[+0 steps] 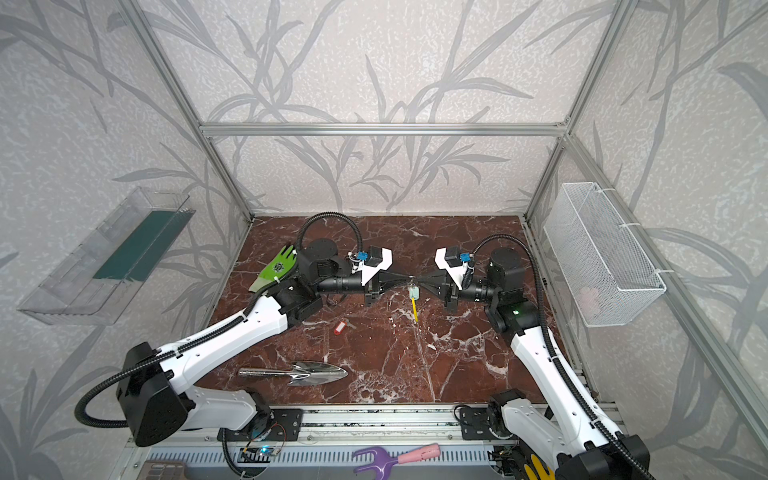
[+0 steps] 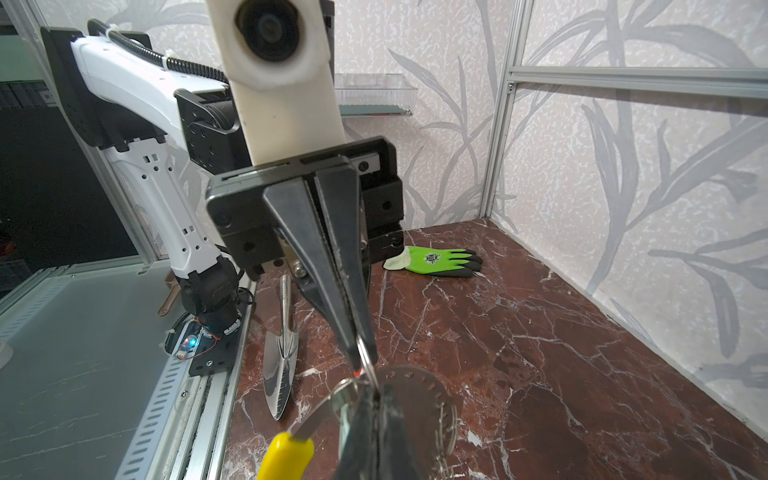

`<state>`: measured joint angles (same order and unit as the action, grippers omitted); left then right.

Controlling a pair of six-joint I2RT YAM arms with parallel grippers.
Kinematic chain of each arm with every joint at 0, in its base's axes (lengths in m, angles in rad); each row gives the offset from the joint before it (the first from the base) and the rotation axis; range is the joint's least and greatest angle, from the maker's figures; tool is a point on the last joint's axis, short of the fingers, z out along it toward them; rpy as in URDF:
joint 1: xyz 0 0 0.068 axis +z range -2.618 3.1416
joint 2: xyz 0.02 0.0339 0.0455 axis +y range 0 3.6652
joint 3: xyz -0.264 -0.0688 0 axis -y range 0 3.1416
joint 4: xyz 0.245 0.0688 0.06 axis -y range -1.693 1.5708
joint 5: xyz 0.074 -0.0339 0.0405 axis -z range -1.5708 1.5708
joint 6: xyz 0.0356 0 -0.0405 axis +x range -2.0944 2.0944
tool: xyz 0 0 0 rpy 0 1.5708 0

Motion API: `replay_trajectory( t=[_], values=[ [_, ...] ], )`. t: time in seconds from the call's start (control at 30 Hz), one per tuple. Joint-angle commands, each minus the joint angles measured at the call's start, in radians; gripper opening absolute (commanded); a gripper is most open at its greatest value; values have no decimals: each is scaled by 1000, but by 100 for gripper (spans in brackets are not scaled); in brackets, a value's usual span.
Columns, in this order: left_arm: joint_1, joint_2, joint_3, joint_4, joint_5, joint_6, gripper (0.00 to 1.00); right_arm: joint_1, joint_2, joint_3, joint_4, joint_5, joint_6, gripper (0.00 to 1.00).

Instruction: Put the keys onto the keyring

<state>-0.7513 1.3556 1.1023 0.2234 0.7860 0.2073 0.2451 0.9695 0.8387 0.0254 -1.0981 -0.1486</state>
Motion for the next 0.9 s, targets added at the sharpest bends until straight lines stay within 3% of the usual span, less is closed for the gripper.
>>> replay_trajectory(
  t=[0.0,0.13,0.23,0.33,0.63,0.87],
  values=[
    [2,9,38,6,5,10,0,16,-26,17,33,-29,7,0],
    [3,7,39,-26,-23,43,2,16,-29,14,16,-22,8,0],
    [3,2,68,-127,-71,120,20,16,-28,33,-86,8,-43,0],
    [2,-9,129,-275,-138,233,29,16,-16,78,-249,49,-123,0],
    [-32,21,312,-629,-260,465,31,41,44,206,-566,191,-251,0],
    [-97,73,389,-740,-374,564,31,97,104,310,-715,325,-271,0]
  ],
)
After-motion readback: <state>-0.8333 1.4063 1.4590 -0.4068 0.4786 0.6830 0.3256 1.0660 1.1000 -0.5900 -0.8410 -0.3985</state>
